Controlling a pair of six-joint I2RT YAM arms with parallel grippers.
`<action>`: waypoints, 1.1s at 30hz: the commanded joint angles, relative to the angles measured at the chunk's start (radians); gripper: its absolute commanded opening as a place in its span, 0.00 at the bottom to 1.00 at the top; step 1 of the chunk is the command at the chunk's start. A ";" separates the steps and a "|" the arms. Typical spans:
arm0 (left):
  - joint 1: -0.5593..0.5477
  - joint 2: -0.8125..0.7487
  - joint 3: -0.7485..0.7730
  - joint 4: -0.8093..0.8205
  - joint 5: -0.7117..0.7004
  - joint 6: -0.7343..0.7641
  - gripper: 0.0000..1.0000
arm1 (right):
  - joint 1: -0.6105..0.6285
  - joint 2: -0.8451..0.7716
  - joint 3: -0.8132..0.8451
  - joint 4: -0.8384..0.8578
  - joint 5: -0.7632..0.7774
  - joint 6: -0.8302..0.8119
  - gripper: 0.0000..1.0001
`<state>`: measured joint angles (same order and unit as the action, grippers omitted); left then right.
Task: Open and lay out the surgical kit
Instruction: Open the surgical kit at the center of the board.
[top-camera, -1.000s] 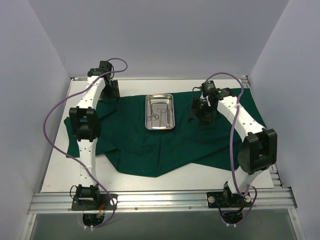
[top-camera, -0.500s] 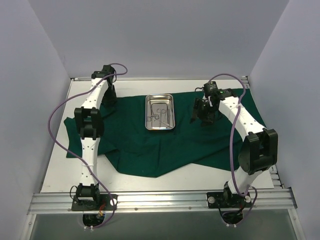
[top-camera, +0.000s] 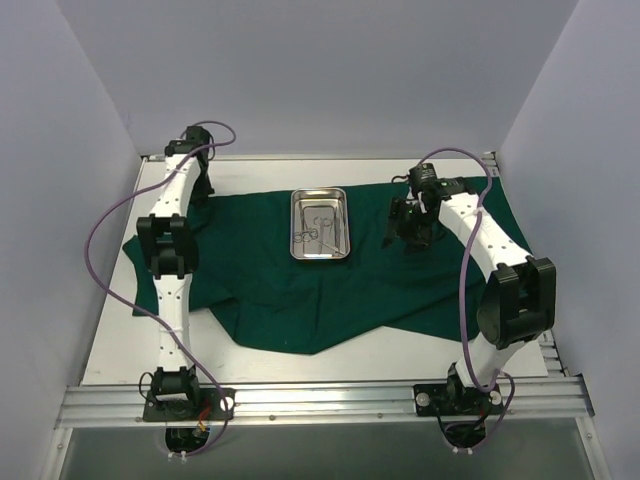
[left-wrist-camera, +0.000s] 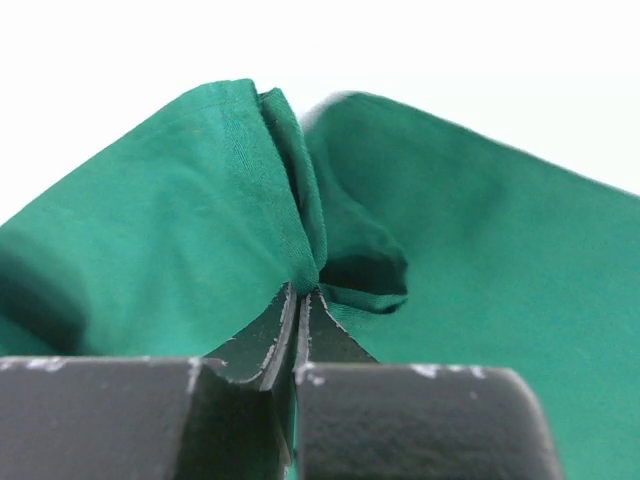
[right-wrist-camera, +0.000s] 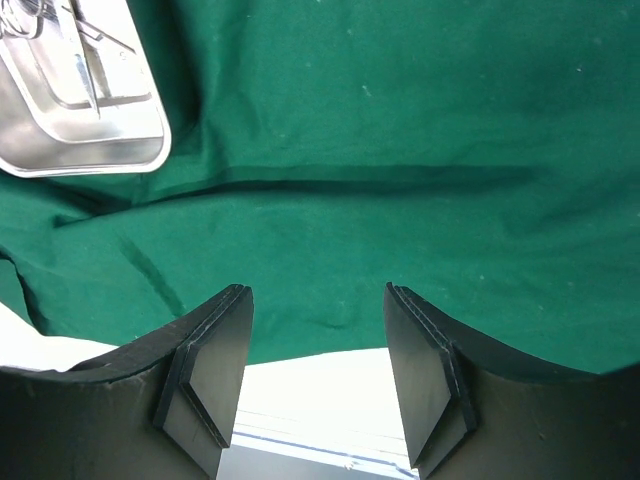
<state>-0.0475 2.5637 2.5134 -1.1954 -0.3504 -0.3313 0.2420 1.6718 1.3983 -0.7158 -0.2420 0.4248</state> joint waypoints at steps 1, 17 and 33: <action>0.109 -0.053 0.106 0.046 -0.061 0.053 0.02 | -0.009 -0.037 -0.016 -0.054 0.015 -0.020 0.55; 0.230 -0.130 0.148 0.076 -0.090 0.015 0.66 | -0.010 -0.027 -0.048 -0.056 0.004 -0.015 0.55; 0.186 -0.165 0.004 -0.026 -0.067 0.127 0.02 | -0.064 0.006 0.014 -0.053 -0.025 -0.026 0.55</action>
<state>0.1154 2.4035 2.4931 -1.1862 -0.4694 -0.2276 0.1757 1.6741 1.3788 -0.7372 -0.2508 0.3950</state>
